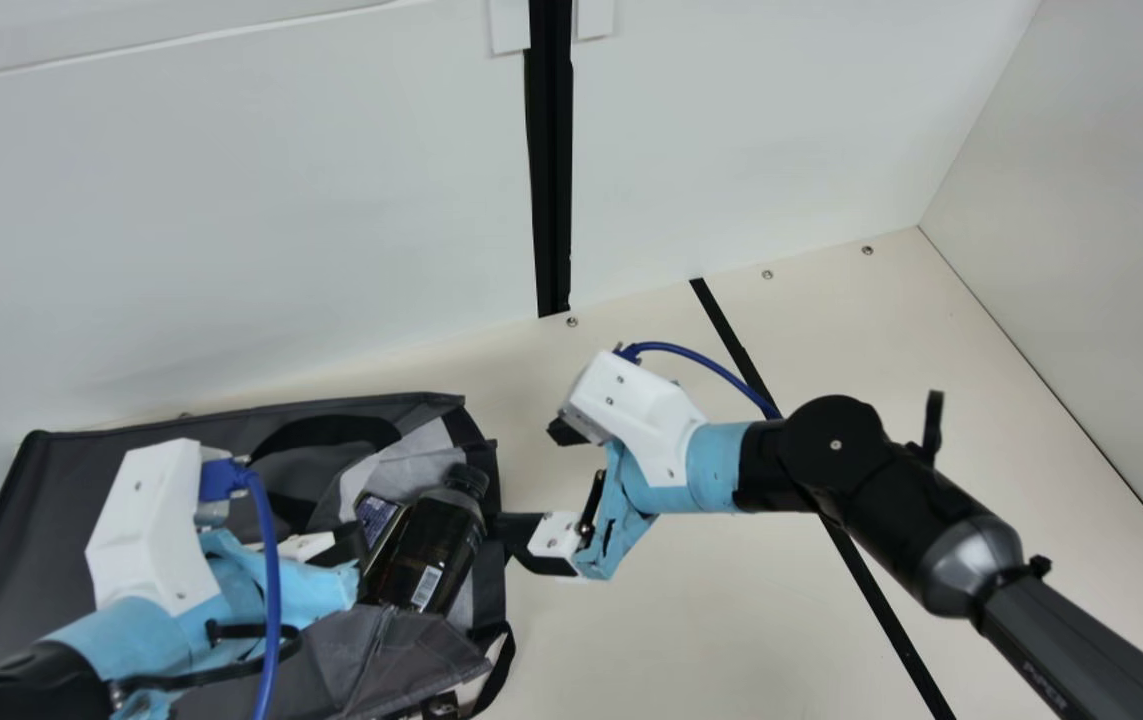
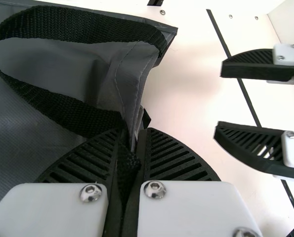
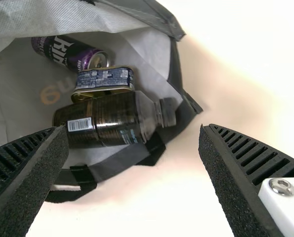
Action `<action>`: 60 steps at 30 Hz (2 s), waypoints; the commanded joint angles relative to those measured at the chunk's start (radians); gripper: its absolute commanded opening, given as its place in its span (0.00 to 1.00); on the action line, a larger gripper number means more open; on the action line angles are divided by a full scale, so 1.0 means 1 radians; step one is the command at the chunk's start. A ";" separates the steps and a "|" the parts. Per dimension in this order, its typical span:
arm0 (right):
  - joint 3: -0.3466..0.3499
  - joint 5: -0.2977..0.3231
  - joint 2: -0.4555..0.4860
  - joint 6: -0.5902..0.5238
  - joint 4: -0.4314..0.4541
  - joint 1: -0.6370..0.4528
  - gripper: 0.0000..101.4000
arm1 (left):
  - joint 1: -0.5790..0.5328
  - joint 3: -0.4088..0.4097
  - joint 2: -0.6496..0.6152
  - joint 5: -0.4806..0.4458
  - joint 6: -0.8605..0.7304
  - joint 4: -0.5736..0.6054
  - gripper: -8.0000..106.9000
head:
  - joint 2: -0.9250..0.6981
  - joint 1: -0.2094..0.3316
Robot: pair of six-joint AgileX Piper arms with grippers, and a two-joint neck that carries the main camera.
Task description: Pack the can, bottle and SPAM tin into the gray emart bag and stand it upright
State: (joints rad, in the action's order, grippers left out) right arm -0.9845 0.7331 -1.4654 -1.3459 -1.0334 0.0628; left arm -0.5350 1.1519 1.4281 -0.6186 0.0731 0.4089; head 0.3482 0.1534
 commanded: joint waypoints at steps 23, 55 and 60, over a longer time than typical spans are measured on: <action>0.097 -0.034 0.242 0.228 0.220 -0.158 0.94 | 0.000 0.000 0.000 0.000 0.000 0.000 0.00 | 0.001 0.021; 0.146 -0.005 0.469 0.475 0.475 -0.407 0.94 | 0.000 0.000 0.000 0.000 0.000 0.000 0.00 | 0.001 0.021; 0.138 0.008 0.489 0.492 0.507 -0.452 0.94 | 0.000 0.000 0.000 0.000 0.000 0.000 0.00 | 0.001 0.021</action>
State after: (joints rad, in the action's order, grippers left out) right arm -0.8460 0.7413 -0.9773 -0.8574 -0.5326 -0.3807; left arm -0.5350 1.1519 1.4281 -0.6186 0.0731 0.4089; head 0.3482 0.1519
